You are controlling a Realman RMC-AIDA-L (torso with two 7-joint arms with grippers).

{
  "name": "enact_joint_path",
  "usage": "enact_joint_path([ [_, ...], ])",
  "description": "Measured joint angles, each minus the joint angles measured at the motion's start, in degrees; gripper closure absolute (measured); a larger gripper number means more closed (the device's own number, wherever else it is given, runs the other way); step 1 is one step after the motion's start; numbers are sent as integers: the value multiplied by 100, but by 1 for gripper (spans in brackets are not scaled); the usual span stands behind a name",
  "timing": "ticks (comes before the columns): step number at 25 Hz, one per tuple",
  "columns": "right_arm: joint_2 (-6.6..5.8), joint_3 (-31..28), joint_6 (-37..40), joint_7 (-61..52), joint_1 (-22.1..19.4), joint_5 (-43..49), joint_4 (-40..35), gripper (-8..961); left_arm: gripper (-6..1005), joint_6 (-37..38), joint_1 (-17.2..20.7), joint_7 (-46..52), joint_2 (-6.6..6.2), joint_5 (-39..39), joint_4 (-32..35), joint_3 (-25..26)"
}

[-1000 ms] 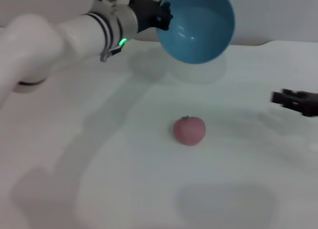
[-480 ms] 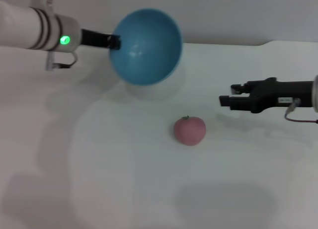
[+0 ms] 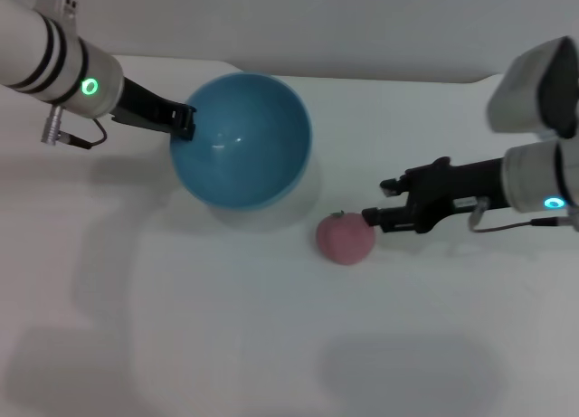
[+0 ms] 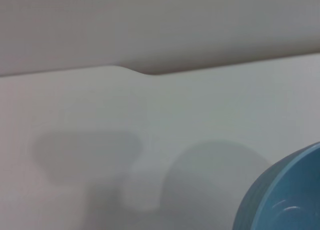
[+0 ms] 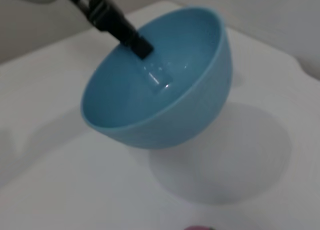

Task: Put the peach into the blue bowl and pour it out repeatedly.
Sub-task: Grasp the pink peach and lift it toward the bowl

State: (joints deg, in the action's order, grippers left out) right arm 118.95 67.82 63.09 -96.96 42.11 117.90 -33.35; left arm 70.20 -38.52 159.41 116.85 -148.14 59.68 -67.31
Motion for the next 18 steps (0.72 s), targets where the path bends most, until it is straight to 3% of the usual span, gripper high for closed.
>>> enact_joint_path([
  [5,39,650,-474,0,344,-163,506,382,1000,370,-47,39,56,-87,163,-32],
  [18,75,2379,-1808,246,215,-1732,790,388,1001,652,-119,140,79,-431,269,-118],
])
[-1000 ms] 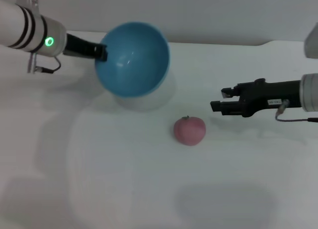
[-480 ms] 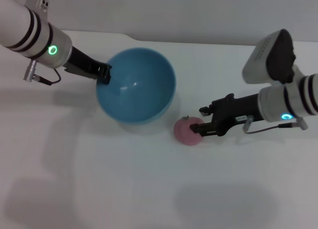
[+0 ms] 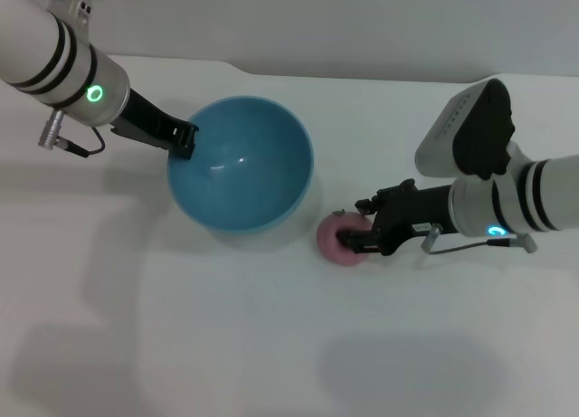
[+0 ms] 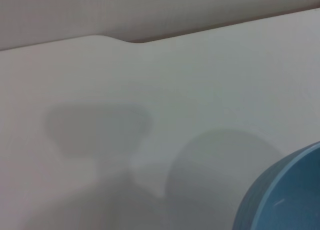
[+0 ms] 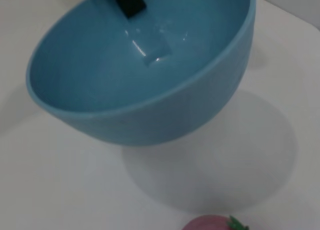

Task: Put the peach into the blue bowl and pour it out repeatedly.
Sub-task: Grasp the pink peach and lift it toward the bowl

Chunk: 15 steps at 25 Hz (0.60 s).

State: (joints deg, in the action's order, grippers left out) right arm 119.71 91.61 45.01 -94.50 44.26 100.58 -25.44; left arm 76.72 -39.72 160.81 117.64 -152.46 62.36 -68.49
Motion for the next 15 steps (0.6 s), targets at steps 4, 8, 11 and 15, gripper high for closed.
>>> enact_joint_path([
  [4,0,158,-50,0,-30,-105,10,390,1001,-58,-12,-22,2,-3,-4,0],
  [8,0,198,-43,-68,-26,-163,15,392,1000,-96,-13,-33,4,-4,5,1],
  [11,-4,200,-63,-61,-87,-419,18,404,1000,-122,-13,-35,5,-4,4,2],
  [15,-37,167,-27,-38,-185,-546,-29,429,1000,-131,-11,-36,9,-4,-14,-42],
])
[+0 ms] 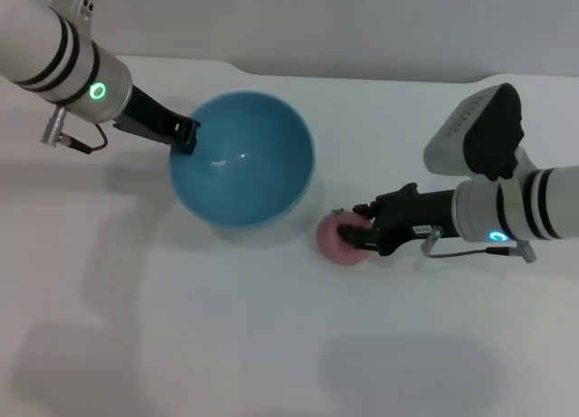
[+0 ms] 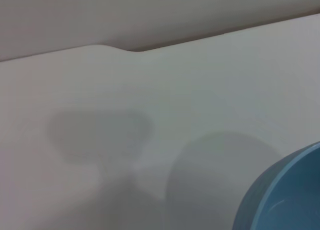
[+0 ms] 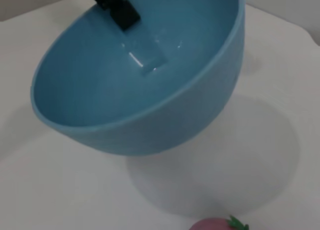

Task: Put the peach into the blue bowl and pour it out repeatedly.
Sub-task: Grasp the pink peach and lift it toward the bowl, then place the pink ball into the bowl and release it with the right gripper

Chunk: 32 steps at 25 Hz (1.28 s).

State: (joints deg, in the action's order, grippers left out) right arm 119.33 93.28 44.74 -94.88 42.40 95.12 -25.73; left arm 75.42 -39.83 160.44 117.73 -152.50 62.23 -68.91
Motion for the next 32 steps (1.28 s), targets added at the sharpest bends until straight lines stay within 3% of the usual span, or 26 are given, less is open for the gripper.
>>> enact_joint_path([
  [4,-18,-11,107,-6,-57,-2,-32,453,1000,-44,1,-1,4,1,21,-210],
  [10,-61,-505,450,-28,-303,-4,-203,675,1001,-123,-15,-4,4,6,26,-383],
  [12,-108,-860,710,-30,-514,-1,-389,816,1001,-116,-44,-4,4,6,20,-403],
  [17,-216,-2034,1495,-27,-1364,26,-1214,856,1000,-127,-132,7,4,8,-43,-601],
  [19,-191,-2619,1832,35,-1682,27,-1520,872,1000,-141,-176,38,10,26,-101,-801],
  [20,-136,-3286,2262,180,-1936,-23,-1787,880,1000,-141,-262,123,25,44,-200,-1086],
  [24,-99,-3904,2969,346,-2069,-394,-1916,905,1000,-154,-478,378,60,66,-421,-1538],
  [28,-100,-3962,3756,596,-2004,-684,-2047,905,1001,-166,-751,432,96,442,-669,-1992],
  [32,-59,-3532,3929,868,-1845,-676,-2013,904,1001,-258,-949,436,101,959,-881,-2182],
])
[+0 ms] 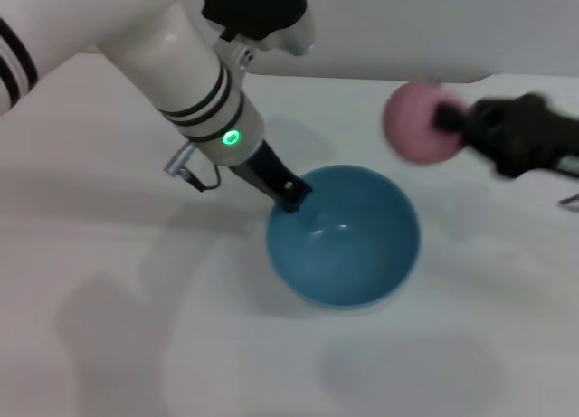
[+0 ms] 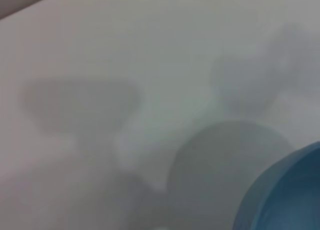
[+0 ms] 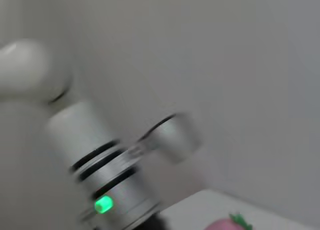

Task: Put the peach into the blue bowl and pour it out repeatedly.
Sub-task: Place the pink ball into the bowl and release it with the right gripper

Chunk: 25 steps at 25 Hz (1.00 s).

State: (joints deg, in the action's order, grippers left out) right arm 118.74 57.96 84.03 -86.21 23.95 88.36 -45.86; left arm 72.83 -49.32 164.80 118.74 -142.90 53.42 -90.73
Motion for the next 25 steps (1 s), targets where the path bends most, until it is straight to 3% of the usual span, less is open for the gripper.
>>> enact_joint_path([
  [6,-18,1029,-276,50,281,264,278,905,1001,-42,-39,3,0,189,-34,-58],
  [13,-16,1327,-635,-203,267,662,302,893,1001,-72,-15,7,-4,207,-34,-39],
  [15,-28,1301,-623,-340,248,751,302,701,1001,-78,-14,8,-6,209,-33,-27],
  [21,-37,1252,-625,-693,247,1041,214,472,1000,-79,-60,9,-9,215,-33,-57],
  [25,-26,1009,-632,-696,167,1006,113,469,1000,-119,-61,9,-9,213,-33,-60],
])
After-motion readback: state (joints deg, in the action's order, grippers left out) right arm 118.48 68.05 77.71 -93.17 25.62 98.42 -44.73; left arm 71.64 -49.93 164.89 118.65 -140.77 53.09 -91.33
